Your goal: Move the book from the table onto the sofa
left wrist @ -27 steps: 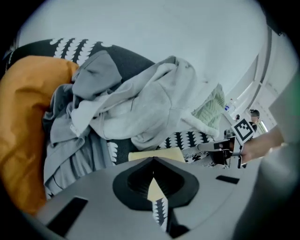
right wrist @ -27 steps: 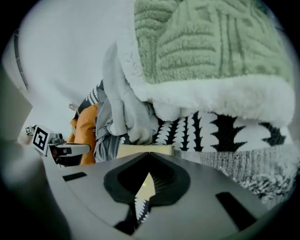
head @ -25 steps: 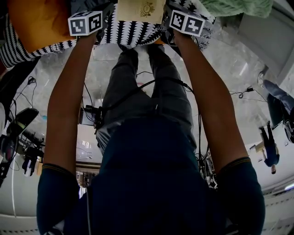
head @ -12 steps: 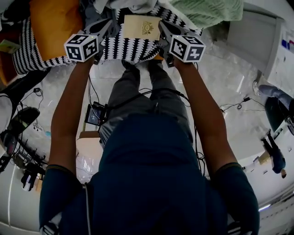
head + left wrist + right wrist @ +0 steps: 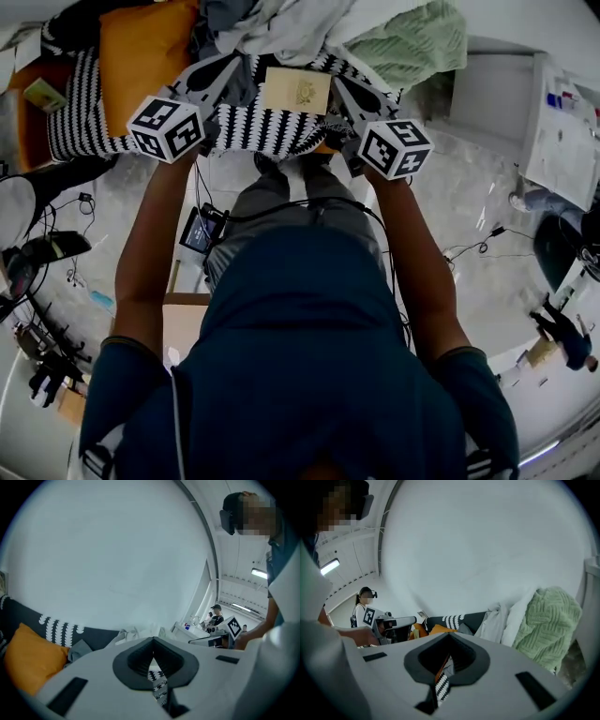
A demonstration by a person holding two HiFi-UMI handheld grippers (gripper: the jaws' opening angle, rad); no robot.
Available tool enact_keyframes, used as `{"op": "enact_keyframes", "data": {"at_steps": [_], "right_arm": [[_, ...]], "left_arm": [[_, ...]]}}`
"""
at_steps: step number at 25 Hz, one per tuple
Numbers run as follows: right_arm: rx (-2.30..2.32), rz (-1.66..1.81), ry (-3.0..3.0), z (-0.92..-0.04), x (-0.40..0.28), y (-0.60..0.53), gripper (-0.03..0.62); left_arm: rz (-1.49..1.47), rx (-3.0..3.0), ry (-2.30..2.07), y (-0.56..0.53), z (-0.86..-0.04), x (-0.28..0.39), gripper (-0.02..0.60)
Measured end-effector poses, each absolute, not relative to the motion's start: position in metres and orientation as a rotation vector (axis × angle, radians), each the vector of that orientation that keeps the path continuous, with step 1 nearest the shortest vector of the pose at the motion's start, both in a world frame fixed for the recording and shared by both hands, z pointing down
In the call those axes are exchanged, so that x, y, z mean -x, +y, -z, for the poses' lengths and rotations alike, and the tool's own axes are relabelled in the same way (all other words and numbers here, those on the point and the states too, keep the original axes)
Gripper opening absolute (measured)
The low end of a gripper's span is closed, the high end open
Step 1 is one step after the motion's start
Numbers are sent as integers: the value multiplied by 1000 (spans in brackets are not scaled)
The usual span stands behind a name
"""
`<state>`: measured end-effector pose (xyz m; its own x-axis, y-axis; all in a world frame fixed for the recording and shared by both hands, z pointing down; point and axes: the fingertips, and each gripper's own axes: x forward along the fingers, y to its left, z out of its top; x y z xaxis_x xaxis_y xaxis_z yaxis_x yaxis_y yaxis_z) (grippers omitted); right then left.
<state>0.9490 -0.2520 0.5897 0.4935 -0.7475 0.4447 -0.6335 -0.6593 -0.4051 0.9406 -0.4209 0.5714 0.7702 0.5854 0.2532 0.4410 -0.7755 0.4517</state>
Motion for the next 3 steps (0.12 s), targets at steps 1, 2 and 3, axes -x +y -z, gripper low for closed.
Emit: {"op": "enact_keyframes", "data": {"at_steps": [1,2,3], "right_arm": [[2551,878,1195,-578,-943,-251,14],[2554,858,1198,-567,-936,-250,14],[2556,839,1200,-555,-929,-249,14]], "left_arm": [[-519,-2604,791,-421,-557,-936,4],[-493,-2610,797,-421,-543,-930,4],[-469,-2617,804,-421,-530,-925,5]]}}
